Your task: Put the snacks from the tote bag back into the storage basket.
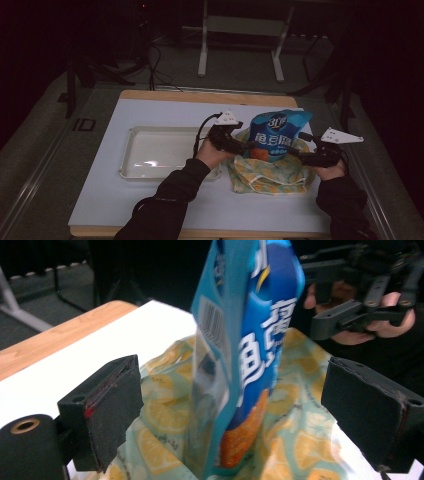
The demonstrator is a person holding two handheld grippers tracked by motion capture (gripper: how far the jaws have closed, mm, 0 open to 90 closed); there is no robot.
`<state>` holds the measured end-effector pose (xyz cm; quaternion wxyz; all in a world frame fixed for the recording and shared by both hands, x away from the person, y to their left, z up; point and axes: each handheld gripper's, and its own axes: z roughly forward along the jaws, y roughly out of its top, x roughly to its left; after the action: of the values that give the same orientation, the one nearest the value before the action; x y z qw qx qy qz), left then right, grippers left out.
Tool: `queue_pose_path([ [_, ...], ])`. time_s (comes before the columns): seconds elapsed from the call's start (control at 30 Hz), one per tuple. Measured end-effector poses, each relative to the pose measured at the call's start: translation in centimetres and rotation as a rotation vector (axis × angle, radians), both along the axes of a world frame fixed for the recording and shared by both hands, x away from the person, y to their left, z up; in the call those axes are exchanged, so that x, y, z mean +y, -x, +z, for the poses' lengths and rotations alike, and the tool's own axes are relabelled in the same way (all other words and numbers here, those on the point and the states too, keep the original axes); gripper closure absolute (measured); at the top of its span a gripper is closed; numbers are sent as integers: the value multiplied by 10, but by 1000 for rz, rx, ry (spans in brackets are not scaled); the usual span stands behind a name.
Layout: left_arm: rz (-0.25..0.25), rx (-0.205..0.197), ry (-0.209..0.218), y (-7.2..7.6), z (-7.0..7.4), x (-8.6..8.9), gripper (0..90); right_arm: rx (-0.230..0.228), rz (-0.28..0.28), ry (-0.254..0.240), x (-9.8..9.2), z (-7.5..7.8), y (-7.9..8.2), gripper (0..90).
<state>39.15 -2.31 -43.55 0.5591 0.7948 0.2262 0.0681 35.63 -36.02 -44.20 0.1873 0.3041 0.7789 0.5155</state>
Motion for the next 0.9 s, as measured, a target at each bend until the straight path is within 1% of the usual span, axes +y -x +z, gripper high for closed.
queue_pose_path([
  [0.07,13,2,-2,-2,-1,-3,145,3,-11,7,3,-1,-3,233],
  [0.1,10,5,-3,-4,-2,-4,151,5,-11,8,5,-1,-4,234],
  [0.13,21,7,-12,-5,-2,-6,163,6,-11,11,6,-2,-5,253],
  [0.17,18,11,-6,-6,-3,-8,186,12,-12,13,7,-2,-6,267],
  [0.2,14,7,-5,-7,-4,-9,239,11,-17,15,7,-3,-6,272],
  [0.23,21,7,-8,-7,-5,-10,256,11,-21,15,8,-3,-7,295],
  [0.27,8,12,8,-7,-6,-11,265,11,-21,12,7,-3,-7,323],
  [0.3,3,7,9,-6,-6,-11,318,14,-17,3,7,-3,-8,345],
  [0.33,10,-2,1,-5,-7,-13,333,15,-18,-7,6,-3,-8,364],
  [0.37,6,-1,0,-5,-8,-13,352,21,-15,-19,5,-2,-8,387],
  [0.4,11,4,-6,-6,-9,-14,401,26,-16,-26,5,-2,-9,408],
  [0.43,9,11,2,-6,-10,-15,416,21,-19,-18,5,-2,-9,427],
  [0.47,5,13,0,-6,-10,-16,432,19,-20,-13,6,-2,-9,450],
  [0.5,12,11,-5,-6,-11,-17,463,17,-19,-5,7,-2,-9,468],
  [0.53,3,13,1,-6,-11,-18,476,14,-22,-3,8,-2,-9,487],
  [0.57,2,10,-7,-6,-11,-19,513,14,-20,0,9,-2,-9,509],
  [0.6,2,10,-7,-6,-11,-19,523,14,-20,0,9,-2,-9,509],
  [0.63,-2,18,-7,-7,-12,-20,523,11,-24,4,10,-2,-9,540],
  [0.67,8,16,-19,-7,-12,-21,556,-2,-24,30,12,-3,-10,577],
  [0.7,5,17,-25,-7,-12,-22,565,0,-23,29,12,-3,-10,588],
  [0.73,-3,22,-26,-7,-12,-23,603,-1,-23,28,12,-3,-10,604],
  [0.77,4,17,-32,-7,-12,-24,610,0,-18,26,13,-3,-11,635],
  [0.8,-6,23,-36,-7,-12,-26,637,0,-17,29,14,-3,-10,651],
  [0.83,-3,20,-41,-7,-12,-27,676,-3,-15,36,15,-3,-11,676],
  [0.87,1,16,-56,-6,-12,-28,677,0,-12,37,16,-3,-11,680],
  [0.9,-1,20,-58,-7,-12,-29,684,4,-12,40,18,-3,-11,698],
])
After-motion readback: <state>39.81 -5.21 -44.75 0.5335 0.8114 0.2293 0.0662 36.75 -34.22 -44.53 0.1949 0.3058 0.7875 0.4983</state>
